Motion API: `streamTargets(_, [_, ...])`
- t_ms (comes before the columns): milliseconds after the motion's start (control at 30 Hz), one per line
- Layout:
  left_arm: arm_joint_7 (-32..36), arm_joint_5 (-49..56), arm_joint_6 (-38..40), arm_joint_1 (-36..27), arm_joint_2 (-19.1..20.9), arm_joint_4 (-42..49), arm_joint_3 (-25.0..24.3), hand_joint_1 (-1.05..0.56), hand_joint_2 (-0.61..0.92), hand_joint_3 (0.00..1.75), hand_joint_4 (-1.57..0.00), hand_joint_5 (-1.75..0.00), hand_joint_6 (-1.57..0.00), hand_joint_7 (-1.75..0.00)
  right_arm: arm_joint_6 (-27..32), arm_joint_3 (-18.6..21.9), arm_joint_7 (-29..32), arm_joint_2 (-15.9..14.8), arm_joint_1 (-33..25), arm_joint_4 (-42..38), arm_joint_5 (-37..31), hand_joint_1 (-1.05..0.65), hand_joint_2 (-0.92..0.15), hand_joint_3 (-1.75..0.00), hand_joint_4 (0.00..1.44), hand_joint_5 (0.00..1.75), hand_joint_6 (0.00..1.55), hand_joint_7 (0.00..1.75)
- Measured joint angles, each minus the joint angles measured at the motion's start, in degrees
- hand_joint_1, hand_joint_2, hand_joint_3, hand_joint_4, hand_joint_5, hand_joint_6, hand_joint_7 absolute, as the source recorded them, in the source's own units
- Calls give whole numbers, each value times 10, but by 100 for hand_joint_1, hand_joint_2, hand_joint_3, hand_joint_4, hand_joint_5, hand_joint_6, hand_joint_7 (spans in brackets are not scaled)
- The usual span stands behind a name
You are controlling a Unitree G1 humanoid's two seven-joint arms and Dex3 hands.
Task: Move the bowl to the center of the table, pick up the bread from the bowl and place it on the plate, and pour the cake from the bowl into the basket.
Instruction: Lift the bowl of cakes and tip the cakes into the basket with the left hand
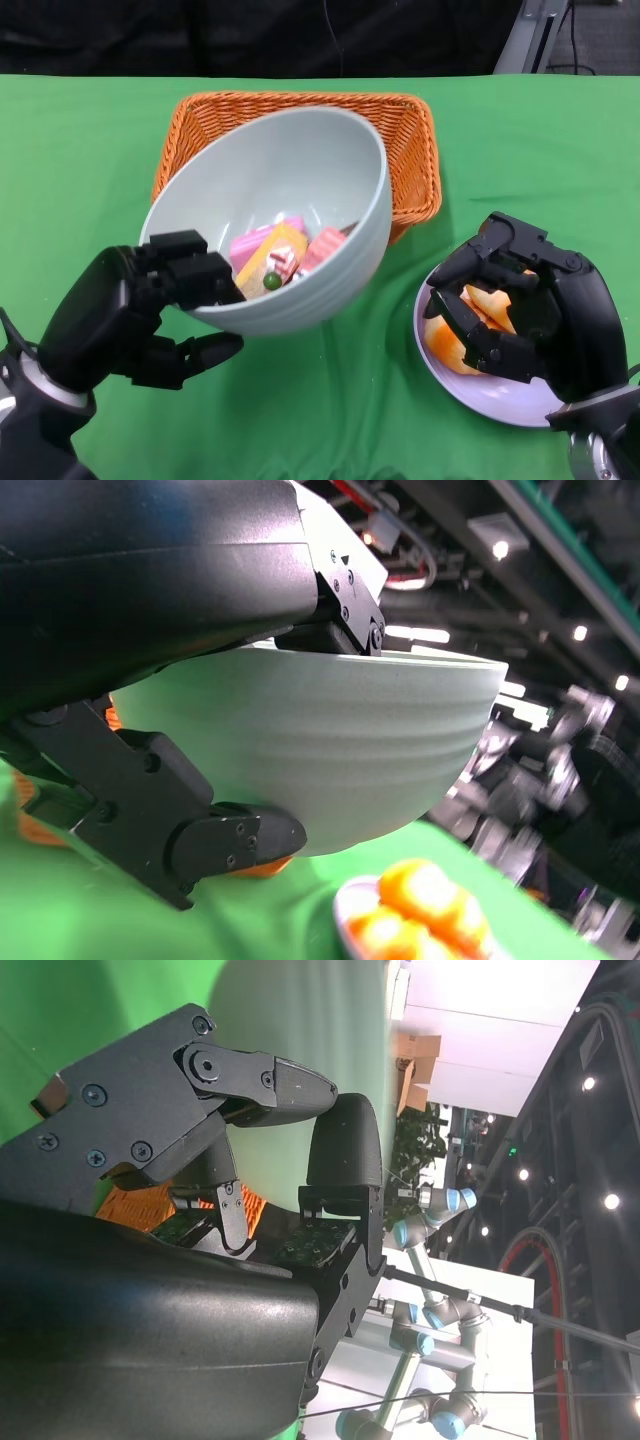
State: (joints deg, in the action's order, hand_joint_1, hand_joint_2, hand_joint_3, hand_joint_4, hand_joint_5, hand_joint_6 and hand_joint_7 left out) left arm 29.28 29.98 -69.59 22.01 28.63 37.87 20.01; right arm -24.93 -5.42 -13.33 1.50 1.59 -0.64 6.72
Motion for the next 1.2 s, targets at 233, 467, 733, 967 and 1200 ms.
streamTargets(233, [-134,-142,28,-4,-36,-34,-24,-1,61,112,-76,-175,-72,-155,-2,-1,-8,3,2,-19,12,-20,-60,-75,73,153,73,118])
streamTargets(467, [-282,-250,127,48,-84,-22,-47,-8,67,107,-74,-175,-62,-164,-12,-11,-13,9,1,-43,8,-23,-55,-84,74,151,72,119])
streamTargets(733, [-369,-280,166,126,-151,63,-91,-17,86,66,-72,-175,-65,-147,-19,-26,-23,10,-3,-61,-6,-22,-53,-89,71,154,67,126])
streamTargets(967, [-377,-262,168,190,-186,136,-115,-16,87,65,-70,-175,-63,-150,-31,-29,-28,10,-3,-83,-14,-23,-56,-83,71,152,70,121])
streamTargets(1200, [-377,-245,173,236,-213,207,-127,-15,88,63,-70,-175,-59,-151,-41,-30,-28,12,-2,-103,-17,-24,-58,-80,71,152,70,122])
